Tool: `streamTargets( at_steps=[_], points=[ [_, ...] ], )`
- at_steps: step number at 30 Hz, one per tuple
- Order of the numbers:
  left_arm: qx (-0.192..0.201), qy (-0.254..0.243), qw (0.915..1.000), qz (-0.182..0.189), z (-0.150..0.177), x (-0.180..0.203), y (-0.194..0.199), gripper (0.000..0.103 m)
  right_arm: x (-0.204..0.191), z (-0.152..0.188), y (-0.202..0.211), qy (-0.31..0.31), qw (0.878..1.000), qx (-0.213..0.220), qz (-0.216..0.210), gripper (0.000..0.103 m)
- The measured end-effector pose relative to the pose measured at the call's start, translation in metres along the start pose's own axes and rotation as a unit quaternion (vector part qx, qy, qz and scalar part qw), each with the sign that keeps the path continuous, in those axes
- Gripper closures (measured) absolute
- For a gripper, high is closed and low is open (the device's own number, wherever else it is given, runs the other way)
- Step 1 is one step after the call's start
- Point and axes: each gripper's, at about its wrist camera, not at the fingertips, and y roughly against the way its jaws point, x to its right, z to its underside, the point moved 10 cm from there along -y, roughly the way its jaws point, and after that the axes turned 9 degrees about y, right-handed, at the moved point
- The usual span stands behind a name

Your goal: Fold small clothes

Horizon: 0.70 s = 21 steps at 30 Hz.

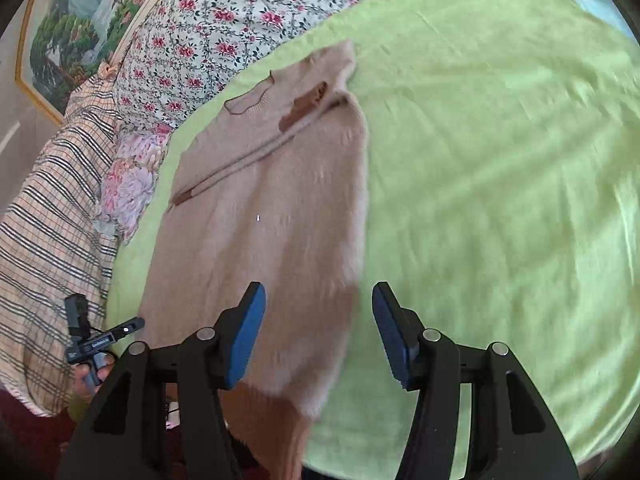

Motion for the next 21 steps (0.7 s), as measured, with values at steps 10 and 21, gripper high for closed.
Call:
streamTargets(
  at_steps=[10, 21],
  points=[
    [-0.024, 0.024, 0.9963, 0.079, 0.039, 0.012, 0.008, 0.048, -0.052, 0.049, -0.028, 0.027, 0.993, -0.04, -0.109, 0.046],
    [-0.004, 0.003, 0.9969, 0.079, 0.035, 0.01, 0.019, 0.096, -0.021, 0.056, -0.007, -0.003, 0.994, -0.016, -0.108, 0.095]
  ],
)
